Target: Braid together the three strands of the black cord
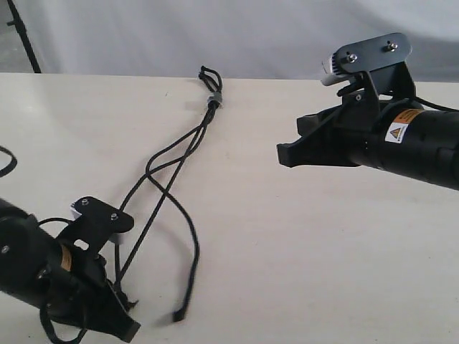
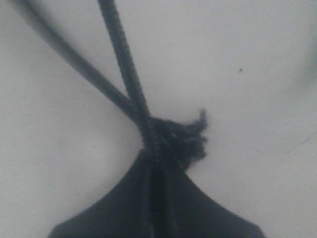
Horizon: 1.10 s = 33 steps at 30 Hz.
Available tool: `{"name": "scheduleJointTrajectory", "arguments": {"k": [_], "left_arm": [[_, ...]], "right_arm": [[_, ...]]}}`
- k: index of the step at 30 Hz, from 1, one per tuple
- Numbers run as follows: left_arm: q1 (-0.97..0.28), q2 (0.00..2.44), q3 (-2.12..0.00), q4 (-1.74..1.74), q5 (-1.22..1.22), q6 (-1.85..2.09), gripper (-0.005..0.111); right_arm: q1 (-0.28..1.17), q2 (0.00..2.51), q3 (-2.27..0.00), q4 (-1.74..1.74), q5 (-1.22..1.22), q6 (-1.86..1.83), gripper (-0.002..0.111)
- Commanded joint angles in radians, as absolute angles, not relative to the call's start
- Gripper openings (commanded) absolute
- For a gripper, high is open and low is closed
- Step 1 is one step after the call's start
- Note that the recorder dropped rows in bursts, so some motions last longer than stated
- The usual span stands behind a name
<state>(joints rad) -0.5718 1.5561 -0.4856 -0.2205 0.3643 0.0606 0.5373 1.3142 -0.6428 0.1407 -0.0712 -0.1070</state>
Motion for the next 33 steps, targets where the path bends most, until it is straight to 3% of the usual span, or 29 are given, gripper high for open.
{"name": "scheduleJointTrajectory", "arguments": {"k": [1,17,30,33], "left_arm": [[-0.581,1.518,-0.415,-0.242,0.433,0.053,0.000],[-0.581,1.522,-0.428,-0.215,0.435,0.053,0.000],[-0.581,1.522,-0.428,-0.215,0.429,0.053,0.000],[-0.581,1.522,-0.428,-0.215,0.429,0.053,0.000]], "right_arm": [[0.531,1.318,-0.638,0.129,-0.079,-0.116,0.000],[0.543,1.320,-0.660,0.129,0.138,-0.051,0.000],[0.729,1.376,-0.697,0.129,0.179,-0.051,0.000],[0.759,1.463,-0.762,0.129,0.189,-0.049,0.012]]}}
